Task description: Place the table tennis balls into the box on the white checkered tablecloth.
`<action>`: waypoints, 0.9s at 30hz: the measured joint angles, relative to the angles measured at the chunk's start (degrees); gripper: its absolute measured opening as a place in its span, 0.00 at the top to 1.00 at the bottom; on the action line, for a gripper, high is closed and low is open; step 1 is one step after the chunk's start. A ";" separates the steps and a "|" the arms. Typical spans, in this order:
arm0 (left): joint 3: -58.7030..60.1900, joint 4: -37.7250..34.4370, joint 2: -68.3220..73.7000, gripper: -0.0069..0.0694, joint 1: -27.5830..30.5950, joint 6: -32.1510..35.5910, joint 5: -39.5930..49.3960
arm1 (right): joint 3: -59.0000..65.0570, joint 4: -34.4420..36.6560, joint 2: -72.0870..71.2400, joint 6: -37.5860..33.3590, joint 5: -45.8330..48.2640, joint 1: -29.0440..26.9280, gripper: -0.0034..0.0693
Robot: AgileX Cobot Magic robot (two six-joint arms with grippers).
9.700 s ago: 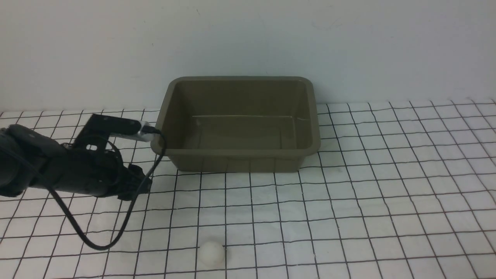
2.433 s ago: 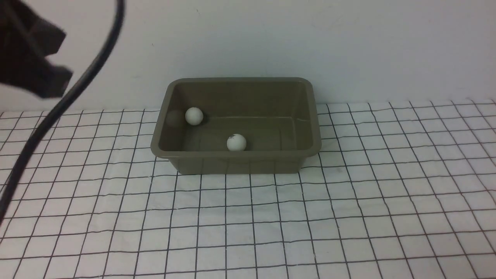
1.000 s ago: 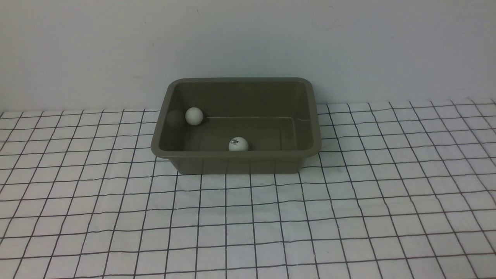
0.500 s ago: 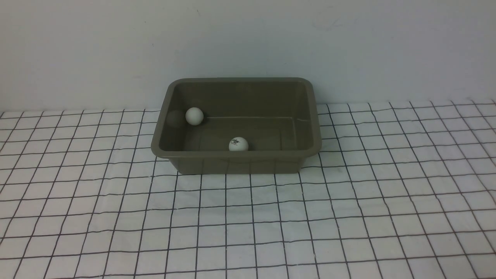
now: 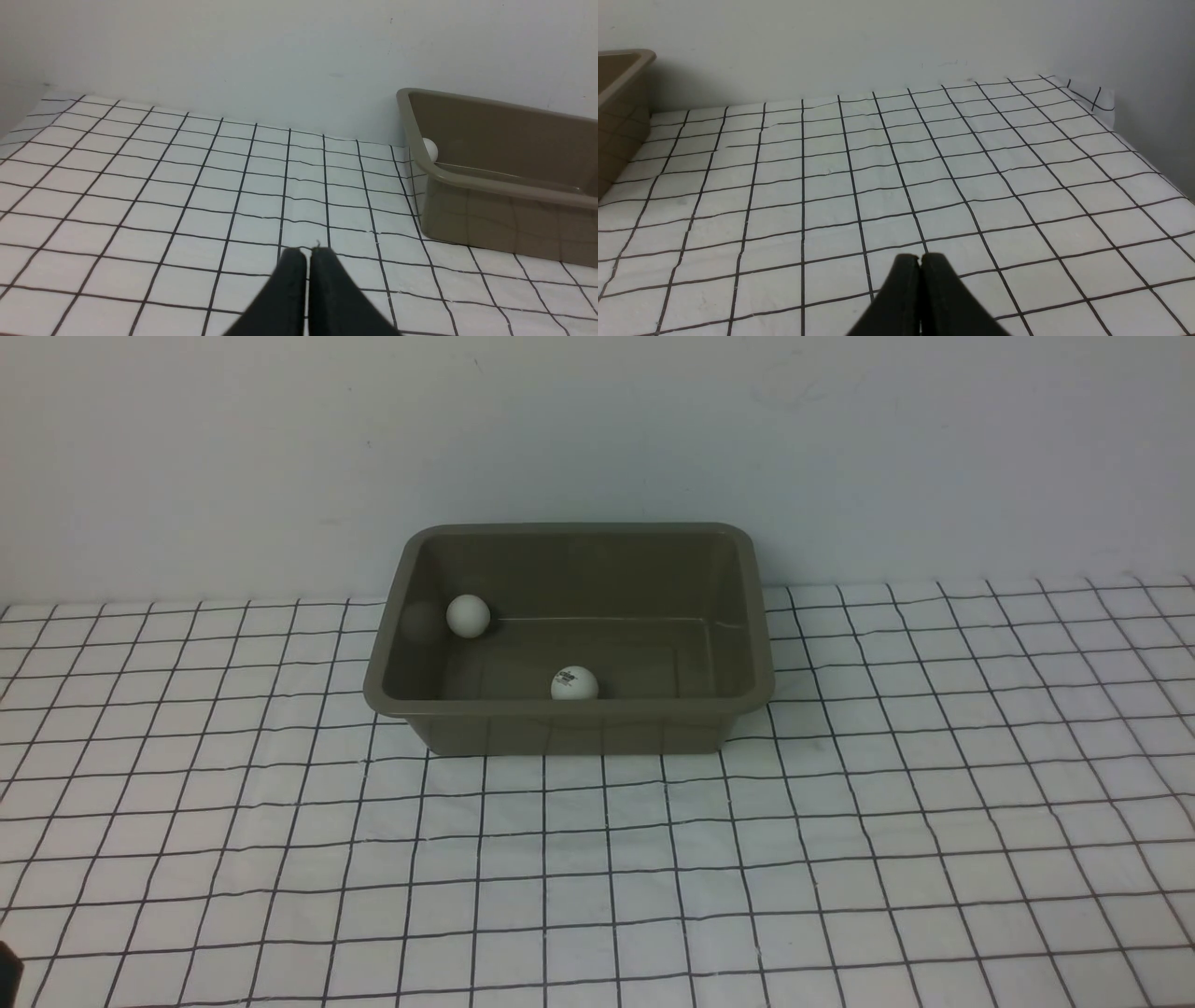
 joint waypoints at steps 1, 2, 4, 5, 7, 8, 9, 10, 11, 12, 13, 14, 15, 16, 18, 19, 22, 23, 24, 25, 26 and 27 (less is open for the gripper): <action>0.00 0.00 0.00 0.91 0.00 0.00 0.00 | 0.00 0.00 0.00 0.00 0.00 0.00 0.97; 0.00 0.00 0.00 0.91 0.00 -0.05 0.00 | 0.00 0.00 0.00 0.00 0.00 0.00 0.97; 0.00 0.00 0.00 0.91 0.00 -0.05 0.00 | 0.00 0.00 0.00 0.00 0.00 0.00 0.97; 0.00 0.00 0.00 0.91 0.00 -0.05 0.00 | 0.00 0.00 0.00 0.00 0.00 0.00 0.97; 0.00 0.00 0.00 0.91 0.00 -0.07 0.00 | 0.00 0.00 0.00 0.00 0.00 0.00 0.97; 0.00 0.00 0.00 0.91 0.00 -0.12 0.00 | 0.00 0.00 0.00 0.00 0.00 0.00 0.97; 0.00 0.00 0.00 0.91 0.00 -0.12 0.00 | 0.00 0.00 0.00 0.00 0.00 0.00 0.97; 0.00 0.00 0.00 0.91 0.00 -0.12 0.00 | 0.00 0.00 0.00 0.00 0.00 0.00 0.97; 0.00 0.00 0.00 0.91 0.00 -0.12 0.00 | 0.00 0.00 0.00 0.00 0.00 0.00 0.97; 0.00 -0.13 0.00 0.91 0.00 -0.05 0.00 | 0.00 0.00 0.00 0.00 0.00 0.00 0.97; 0.00 -0.32 0.00 0.91 0.00 0.23 0.00 | 0.00 0.00 0.00 0.00 0.00 0.00 0.97; 0.00 -0.72 0.00 0.91 0.00 0.84 0.00 | 0.00 0.00 0.00 0.00 0.00 0.00 0.97; 0.00 -2.15 0.00 0.91 0.00 2.76 0.18 | 0.00 0.00 0.00 0.00 0.00 0.00 0.97; 0.00 -2.77 0.00 0.91 0.00 3.56 0.33 | 0.00 0.00 0.00 0.00 0.00 0.00 0.97; 0.00 -9.92 0.00 0.91 0.00 12.18 3.50 | 0.00 0.00 0.00 0.00 0.00 0.00 0.97; 0.00 -12.31 0.00 0.91 0.00 15.11 4.71 | 0.00 0.00 0.00 0.00 0.00 0.00 0.97; 0.00 -20.81 0.00 0.91 0.00 27.50 7.92 | 0.00 0.00 0.00 0.00 0.00 0.00 0.97; 0.00 -23.35 0.00 0.91 0.00 31.70 7.92 | 0.00 0.00 0.00 0.00 0.00 0.00 0.97; 0.00 -24.98 0.00 0.91 0.00 34.85 7.92 | 0.00 0.00 0.00 0.00 0.00 0.00 0.97; 0.00 -26.86 0.00 0.91 0.00 38.08 7.92 | 0.00 0.00 0.00 0.00 0.00 0.00 0.97; 0.00 -28.26 0.00 0.91 0.00 40.26 7.92 | 0.00 0.00 0.00 0.00 0.00 0.00 0.97; 0.00 -29.20 0.00 0.91 0.00 41.29 7.92 | 0.00 0.00 0.00 0.00 0.00 0.00 0.97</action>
